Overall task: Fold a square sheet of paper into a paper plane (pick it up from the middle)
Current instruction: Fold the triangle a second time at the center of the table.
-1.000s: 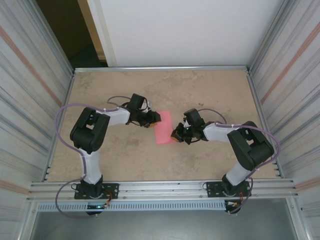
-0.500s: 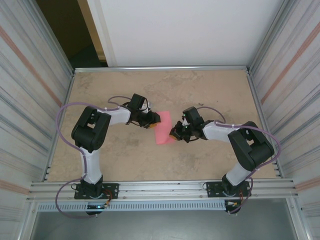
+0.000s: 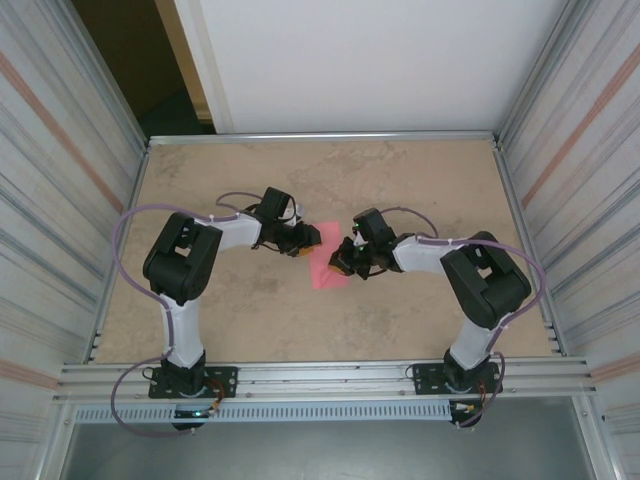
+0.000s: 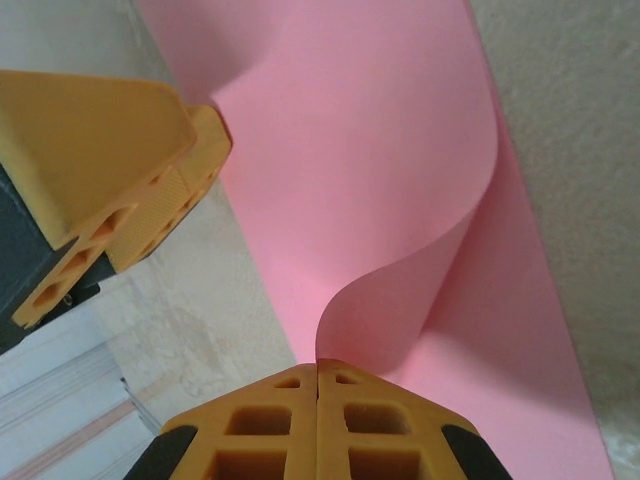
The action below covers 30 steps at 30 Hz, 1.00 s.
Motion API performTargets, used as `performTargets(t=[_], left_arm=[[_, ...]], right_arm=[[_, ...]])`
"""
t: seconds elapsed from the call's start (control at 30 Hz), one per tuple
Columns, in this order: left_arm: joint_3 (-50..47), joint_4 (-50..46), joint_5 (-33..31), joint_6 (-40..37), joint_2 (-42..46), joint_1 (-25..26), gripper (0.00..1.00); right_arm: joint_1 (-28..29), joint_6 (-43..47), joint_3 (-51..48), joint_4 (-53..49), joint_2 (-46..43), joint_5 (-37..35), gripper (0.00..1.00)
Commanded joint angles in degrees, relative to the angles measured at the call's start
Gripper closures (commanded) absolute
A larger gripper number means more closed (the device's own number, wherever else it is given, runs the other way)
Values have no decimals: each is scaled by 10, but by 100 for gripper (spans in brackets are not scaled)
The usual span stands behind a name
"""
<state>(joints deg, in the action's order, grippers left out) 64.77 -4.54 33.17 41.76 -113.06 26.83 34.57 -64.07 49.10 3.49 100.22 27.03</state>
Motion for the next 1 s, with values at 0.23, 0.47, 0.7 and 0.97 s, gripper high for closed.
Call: performTargets(t=[0.23,0.47,0.7,0.97], left_arm=[[-3,-39,-21,-17,-24,3,65],[-3,-42,-25,-15,-26,3,68],[-5,-44,-27,-16,-27,4,69],[-4,-43,-27,-15,-28,3,70]], right_arm=[[11,-15,21,31,34,-15,97],[11,-15,22,64,45,-17,97],[12,-16,25,64,56,-18,98],[11,-16,27,74,61,-21,98]])
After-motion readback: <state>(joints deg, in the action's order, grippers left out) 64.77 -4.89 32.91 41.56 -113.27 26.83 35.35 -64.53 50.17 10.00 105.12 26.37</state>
